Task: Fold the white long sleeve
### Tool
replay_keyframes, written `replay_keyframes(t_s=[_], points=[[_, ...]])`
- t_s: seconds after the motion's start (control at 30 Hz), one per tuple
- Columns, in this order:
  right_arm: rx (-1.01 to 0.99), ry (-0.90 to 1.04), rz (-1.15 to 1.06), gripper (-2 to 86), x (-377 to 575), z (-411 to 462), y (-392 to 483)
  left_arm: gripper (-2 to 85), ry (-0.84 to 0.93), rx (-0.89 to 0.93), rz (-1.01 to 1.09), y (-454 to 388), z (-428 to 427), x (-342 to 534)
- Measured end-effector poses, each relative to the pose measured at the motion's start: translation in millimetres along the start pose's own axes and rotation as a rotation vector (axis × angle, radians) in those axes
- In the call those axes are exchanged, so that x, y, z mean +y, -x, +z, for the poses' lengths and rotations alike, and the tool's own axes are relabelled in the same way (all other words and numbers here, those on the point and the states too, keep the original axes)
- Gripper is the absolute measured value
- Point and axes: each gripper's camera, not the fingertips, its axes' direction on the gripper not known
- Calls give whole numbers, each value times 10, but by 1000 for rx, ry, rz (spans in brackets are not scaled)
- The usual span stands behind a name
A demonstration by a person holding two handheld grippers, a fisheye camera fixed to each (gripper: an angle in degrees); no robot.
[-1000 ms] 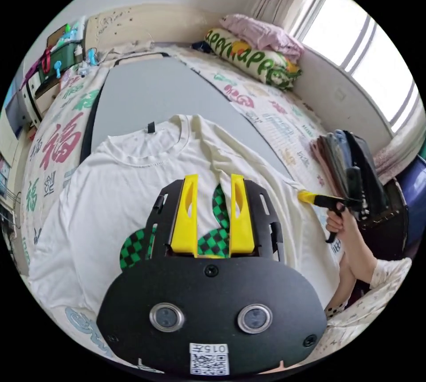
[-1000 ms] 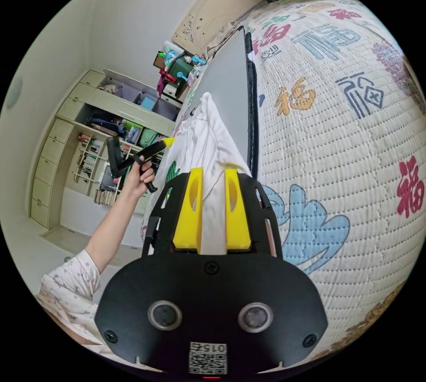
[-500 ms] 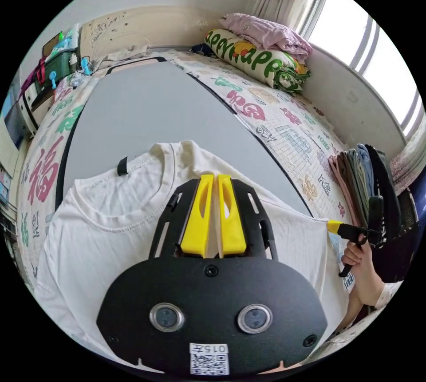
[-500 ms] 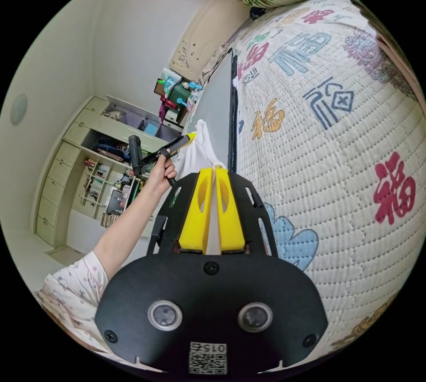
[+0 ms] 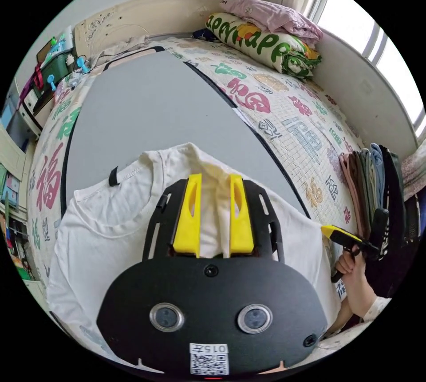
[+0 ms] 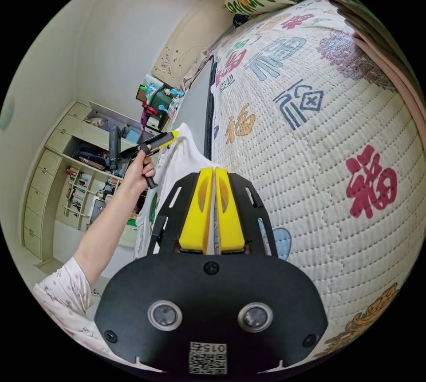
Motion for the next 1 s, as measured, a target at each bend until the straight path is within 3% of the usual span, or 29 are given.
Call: replay_keyframes(t_s=[0.13, 0.3, 0.4, 0.47, 0.53, 0.67, 0.8, 1.0], points=[[-36, -8, 19, -3, 201, -36, -532, 103, -46, 209, 45, 15, -816, 1190], [-38, -139, 30, -2, 698, -482, -1244, 92, 4, 157, 62, -158, -1324, 2845], [-143, -138, -278, 0, 1148, -733, -1031, 91, 9, 145, -94, 83, -1367, 3656], [-270, 59, -677, 2, 1806, -700, -549, 90, -20, 236, -200, 252, -1324, 4092], [-346, 249, -930, 8, 2487, -589, -340, 90, -25, 284, -237, 288, -1246, 4261], [-255, 558, -1323, 48, 3925, -114, -414, 95, 9, 320, -252, 181, -951, 4434], [-200, 759, -1434, 70, 4701, 228, -853, 101, 60, 289, -246, 47, -713, 4565], [-60, 732, -1491, 26, 5298, 299, -1710, 37, 64, 261, -243, -77, -539, 4848]])
